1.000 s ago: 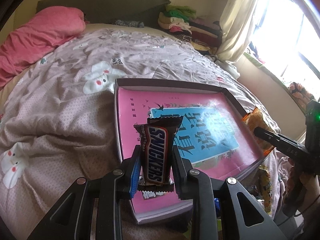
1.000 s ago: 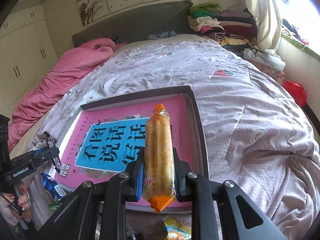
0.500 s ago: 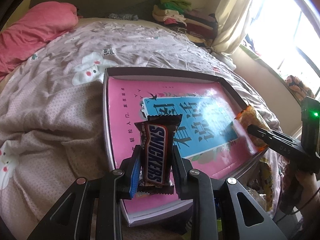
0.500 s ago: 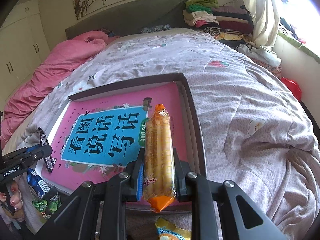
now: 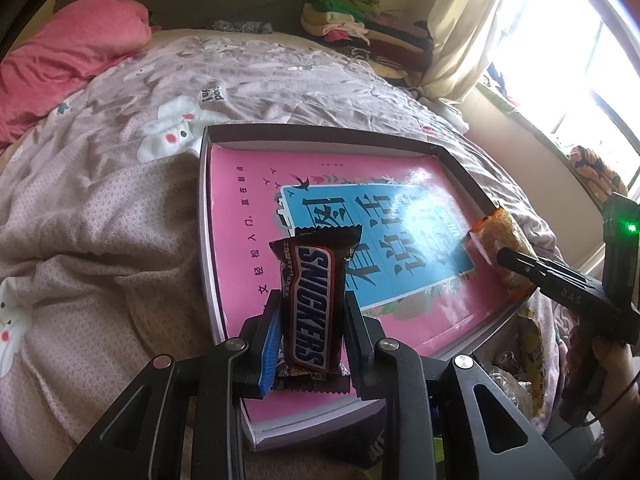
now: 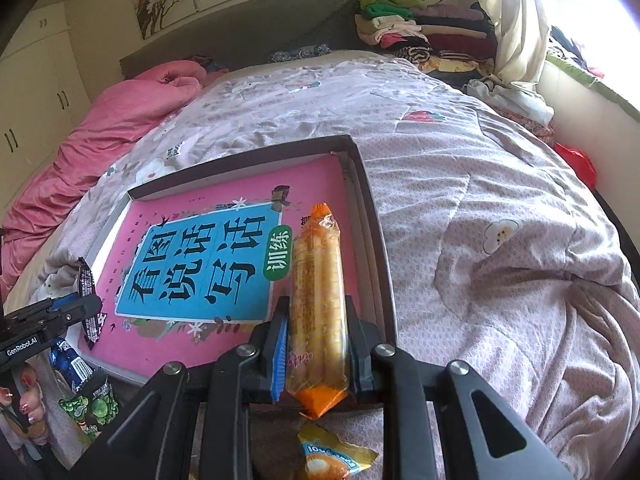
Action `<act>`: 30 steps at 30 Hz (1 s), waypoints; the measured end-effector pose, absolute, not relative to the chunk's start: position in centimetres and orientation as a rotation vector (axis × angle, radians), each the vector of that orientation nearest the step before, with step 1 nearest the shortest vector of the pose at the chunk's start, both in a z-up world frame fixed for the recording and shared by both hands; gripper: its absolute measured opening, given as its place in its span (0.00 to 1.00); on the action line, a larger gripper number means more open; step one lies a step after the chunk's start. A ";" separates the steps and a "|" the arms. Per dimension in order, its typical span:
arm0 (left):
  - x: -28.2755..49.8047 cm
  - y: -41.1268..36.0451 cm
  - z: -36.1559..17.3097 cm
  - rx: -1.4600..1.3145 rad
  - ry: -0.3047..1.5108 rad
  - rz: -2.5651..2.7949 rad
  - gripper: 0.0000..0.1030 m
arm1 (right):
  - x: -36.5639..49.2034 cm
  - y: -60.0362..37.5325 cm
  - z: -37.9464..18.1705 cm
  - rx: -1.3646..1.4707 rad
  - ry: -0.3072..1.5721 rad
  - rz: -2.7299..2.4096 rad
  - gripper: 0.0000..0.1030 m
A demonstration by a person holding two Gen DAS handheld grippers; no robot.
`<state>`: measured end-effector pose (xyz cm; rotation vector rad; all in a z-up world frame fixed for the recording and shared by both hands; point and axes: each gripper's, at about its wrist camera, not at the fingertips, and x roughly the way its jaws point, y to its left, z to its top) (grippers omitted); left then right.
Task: Organize snacks
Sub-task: 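Carry the Snickers bar with the left tool while the right tool carries the snack stick over the tray, then release the Snickers bar in the tray while the right tool releases the snack stick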
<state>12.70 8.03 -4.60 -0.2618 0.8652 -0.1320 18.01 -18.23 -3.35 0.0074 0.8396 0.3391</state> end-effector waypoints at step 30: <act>12.6 8.1 -4.4 -0.273 0.873 -0.137 0.39 | 16.6 -19.5 -1.6 0.004 0.792 0.300 0.32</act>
